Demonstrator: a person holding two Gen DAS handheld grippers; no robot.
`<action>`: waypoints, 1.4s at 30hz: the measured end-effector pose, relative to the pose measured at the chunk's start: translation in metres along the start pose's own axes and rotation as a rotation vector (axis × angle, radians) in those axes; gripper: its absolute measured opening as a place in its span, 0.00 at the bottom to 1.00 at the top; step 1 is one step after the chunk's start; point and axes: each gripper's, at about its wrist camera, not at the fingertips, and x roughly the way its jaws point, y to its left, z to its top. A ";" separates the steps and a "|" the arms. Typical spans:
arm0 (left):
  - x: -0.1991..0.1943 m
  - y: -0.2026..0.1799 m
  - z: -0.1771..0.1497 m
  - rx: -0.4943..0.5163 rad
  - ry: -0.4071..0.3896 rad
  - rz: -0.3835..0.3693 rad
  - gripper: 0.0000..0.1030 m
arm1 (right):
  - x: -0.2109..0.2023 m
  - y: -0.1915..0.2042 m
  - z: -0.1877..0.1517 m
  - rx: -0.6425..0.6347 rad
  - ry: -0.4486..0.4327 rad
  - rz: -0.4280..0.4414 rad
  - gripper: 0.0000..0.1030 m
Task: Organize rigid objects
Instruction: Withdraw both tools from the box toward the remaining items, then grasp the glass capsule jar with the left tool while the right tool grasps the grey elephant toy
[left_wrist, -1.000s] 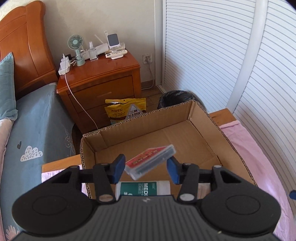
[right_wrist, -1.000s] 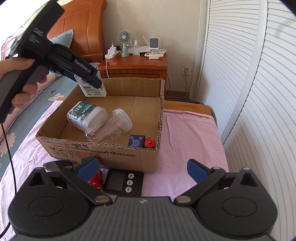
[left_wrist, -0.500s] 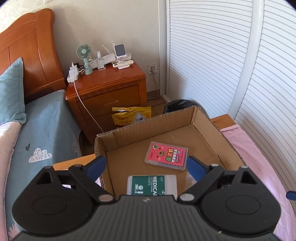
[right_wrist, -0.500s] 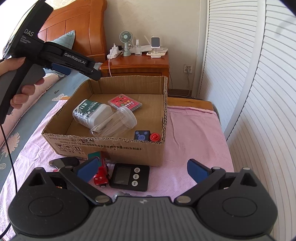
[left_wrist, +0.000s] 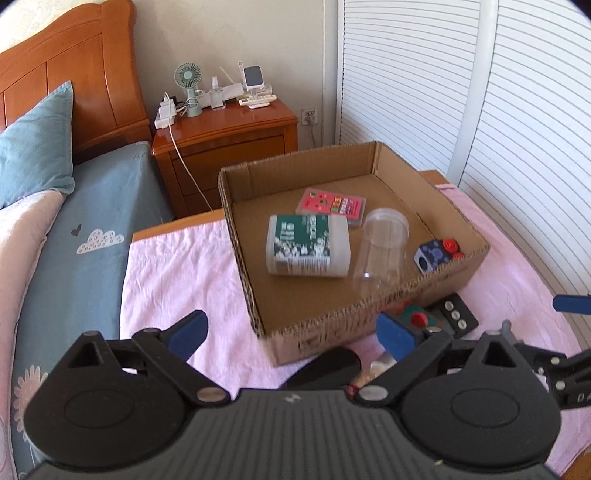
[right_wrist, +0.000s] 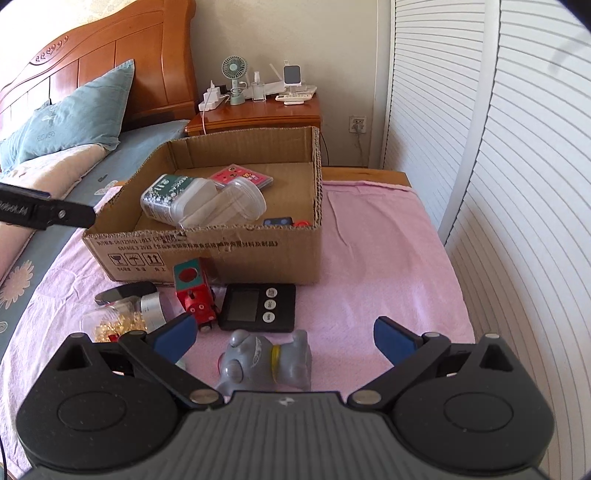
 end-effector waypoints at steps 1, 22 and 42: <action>-0.001 -0.002 -0.007 -0.002 0.002 0.008 0.94 | 0.002 0.000 -0.005 0.005 0.007 -0.003 1.00; 0.036 -0.058 -0.025 -0.016 0.038 -0.015 0.94 | 0.058 0.015 -0.039 -0.002 0.090 -0.080 1.00; 0.021 -0.047 -0.057 0.020 0.165 0.111 0.95 | 0.053 0.009 -0.048 -0.049 0.070 -0.070 1.00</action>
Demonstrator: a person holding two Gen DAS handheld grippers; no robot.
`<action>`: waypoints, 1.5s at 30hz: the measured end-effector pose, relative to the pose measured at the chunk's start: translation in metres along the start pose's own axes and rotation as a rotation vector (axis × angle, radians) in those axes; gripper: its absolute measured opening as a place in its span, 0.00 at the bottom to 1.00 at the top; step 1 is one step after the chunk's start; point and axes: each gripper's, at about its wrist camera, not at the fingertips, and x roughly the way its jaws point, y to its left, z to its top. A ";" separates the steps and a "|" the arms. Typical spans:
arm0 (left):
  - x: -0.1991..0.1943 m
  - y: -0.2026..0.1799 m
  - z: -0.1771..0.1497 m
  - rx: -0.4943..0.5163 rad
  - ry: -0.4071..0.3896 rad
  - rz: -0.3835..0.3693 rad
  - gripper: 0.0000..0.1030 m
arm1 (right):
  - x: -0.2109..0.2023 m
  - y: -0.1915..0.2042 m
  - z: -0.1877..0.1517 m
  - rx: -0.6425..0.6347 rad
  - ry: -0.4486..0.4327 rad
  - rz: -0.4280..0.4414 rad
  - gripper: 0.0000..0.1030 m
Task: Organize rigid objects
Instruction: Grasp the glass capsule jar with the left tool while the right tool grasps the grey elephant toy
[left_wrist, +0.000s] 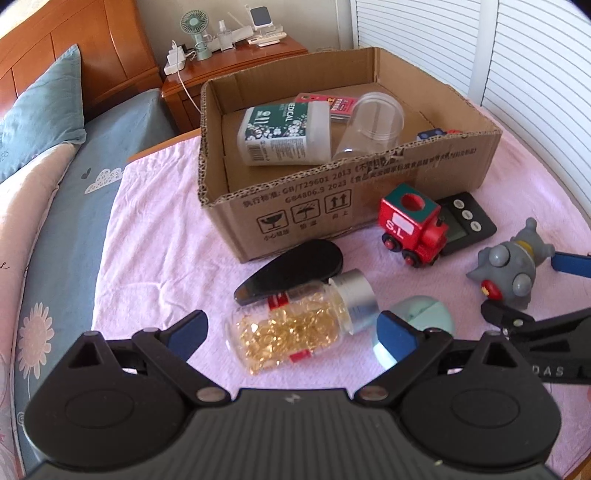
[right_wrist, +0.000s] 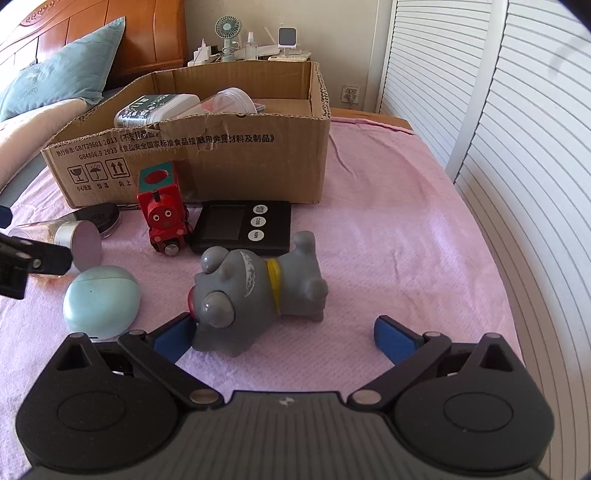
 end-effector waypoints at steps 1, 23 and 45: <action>-0.006 0.002 -0.002 0.001 -0.003 -0.004 0.95 | 0.001 0.000 0.000 -0.001 0.001 0.000 1.00; 0.016 -0.002 -0.019 -0.224 -0.066 -0.090 0.94 | -0.001 -0.001 -0.004 -0.025 -0.028 0.015 1.00; 0.007 0.038 -0.036 -0.186 -0.109 -0.212 0.95 | 0.001 0.000 -0.002 -0.025 -0.028 0.016 1.00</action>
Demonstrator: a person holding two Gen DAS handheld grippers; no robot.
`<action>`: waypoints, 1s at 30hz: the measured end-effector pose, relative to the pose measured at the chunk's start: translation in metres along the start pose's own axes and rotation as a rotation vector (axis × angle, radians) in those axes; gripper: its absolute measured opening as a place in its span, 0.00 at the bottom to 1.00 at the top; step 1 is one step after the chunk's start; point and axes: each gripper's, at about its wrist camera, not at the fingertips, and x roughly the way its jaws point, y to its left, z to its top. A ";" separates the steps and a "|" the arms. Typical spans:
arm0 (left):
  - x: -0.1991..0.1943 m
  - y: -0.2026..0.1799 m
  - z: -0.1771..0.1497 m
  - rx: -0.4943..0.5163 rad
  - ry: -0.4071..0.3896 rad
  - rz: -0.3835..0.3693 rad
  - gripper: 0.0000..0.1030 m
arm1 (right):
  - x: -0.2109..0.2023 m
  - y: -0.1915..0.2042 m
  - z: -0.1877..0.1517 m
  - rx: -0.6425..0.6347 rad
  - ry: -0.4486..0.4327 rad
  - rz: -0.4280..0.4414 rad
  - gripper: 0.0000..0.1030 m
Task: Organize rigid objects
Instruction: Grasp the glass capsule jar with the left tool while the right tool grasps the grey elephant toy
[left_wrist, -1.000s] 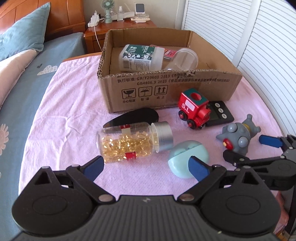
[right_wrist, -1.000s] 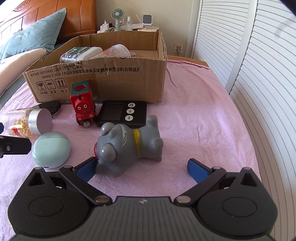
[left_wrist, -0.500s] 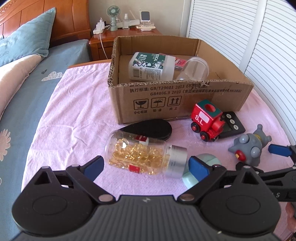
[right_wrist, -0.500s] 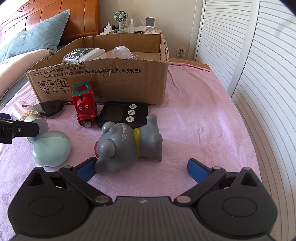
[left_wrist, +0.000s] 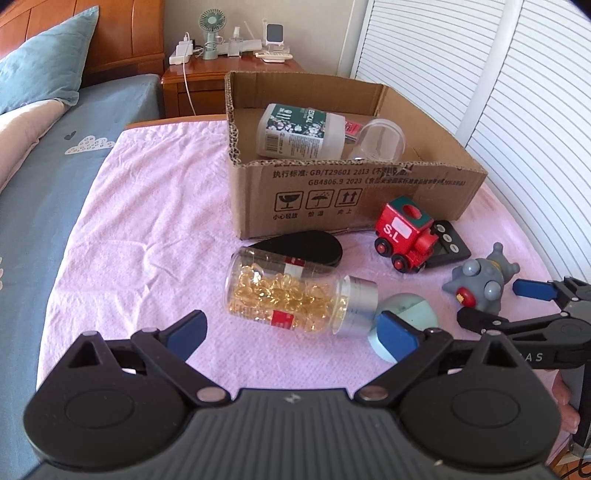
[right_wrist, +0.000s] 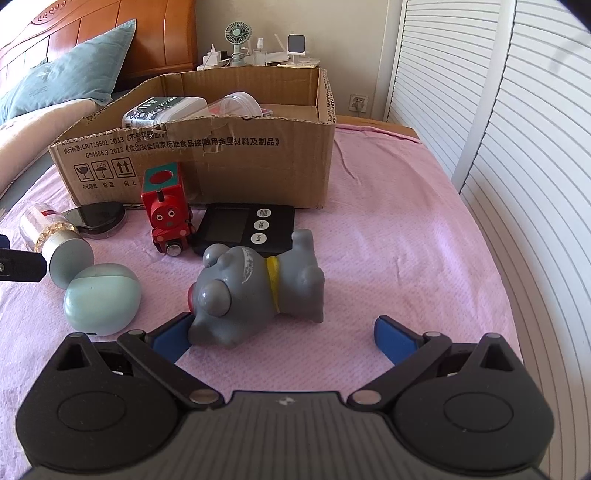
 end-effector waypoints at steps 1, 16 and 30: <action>0.001 -0.001 0.000 0.002 -0.004 -0.006 0.95 | 0.000 0.000 0.000 0.000 0.000 0.000 1.00; 0.025 0.001 -0.003 0.095 -0.023 -0.020 0.97 | -0.002 -0.002 -0.002 -0.026 -0.010 0.022 1.00; 0.033 0.004 -0.018 0.199 -0.078 -0.006 1.00 | -0.001 -0.003 -0.001 -0.041 -0.014 0.036 1.00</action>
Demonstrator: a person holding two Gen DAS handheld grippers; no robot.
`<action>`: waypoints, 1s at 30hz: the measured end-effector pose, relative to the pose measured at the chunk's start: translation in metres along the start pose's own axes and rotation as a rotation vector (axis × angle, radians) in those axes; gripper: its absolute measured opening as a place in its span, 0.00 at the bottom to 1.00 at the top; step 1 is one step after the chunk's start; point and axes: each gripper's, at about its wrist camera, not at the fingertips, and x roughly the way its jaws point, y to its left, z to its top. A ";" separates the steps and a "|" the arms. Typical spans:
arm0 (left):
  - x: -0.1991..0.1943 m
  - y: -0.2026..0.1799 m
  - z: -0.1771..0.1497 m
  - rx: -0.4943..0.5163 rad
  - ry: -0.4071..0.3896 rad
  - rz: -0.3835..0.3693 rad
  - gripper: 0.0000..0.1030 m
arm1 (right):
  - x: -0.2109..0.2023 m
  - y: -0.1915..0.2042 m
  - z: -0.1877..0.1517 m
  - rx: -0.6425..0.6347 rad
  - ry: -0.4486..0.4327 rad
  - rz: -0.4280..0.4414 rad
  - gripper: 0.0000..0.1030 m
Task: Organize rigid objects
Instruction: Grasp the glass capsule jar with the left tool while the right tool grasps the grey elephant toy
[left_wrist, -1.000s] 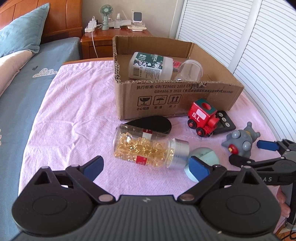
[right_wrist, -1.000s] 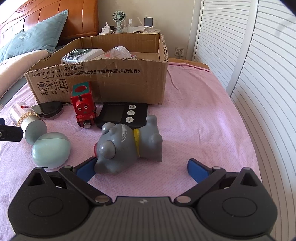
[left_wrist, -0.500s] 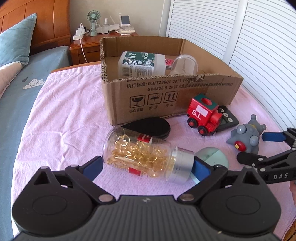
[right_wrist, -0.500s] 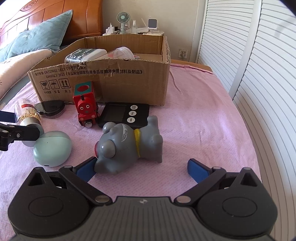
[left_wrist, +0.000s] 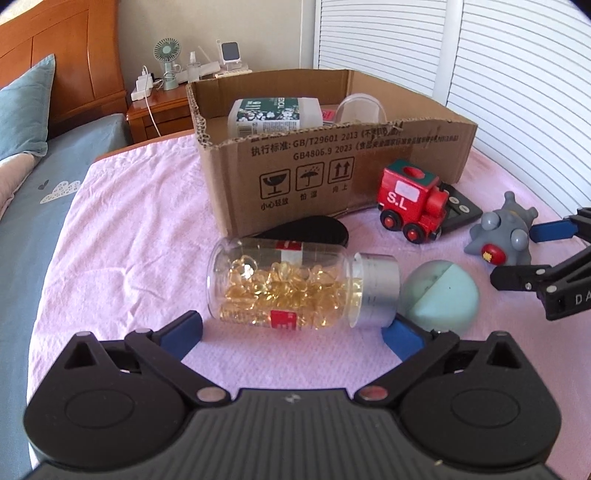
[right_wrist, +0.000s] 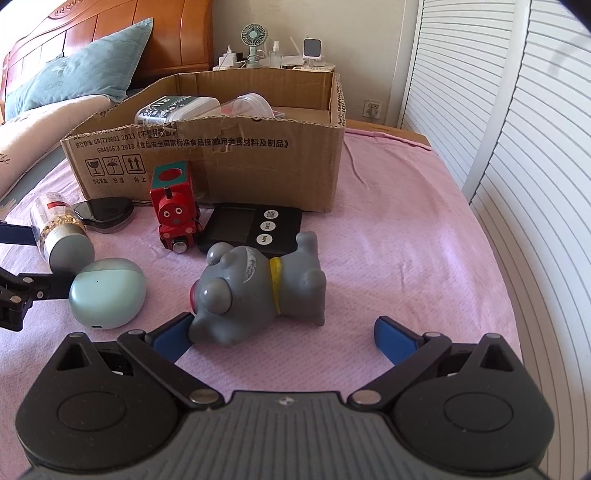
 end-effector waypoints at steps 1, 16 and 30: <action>0.002 0.000 0.001 0.001 -0.007 -0.001 1.00 | 0.000 0.000 0.000 -0.002 -0.002 0.001 1.00; 0.003 -0.014 0.016 -0.036 -0.029 0.105 0.98 | 0.003 0.004 0.004 -0.002 -0.008 0.003 1.00; 0.002 -0.010 0.024 -0.057 0.035 0.109 0.91 | -0.001 0.015 0.015 -0.115 -0.028 0.026 0.79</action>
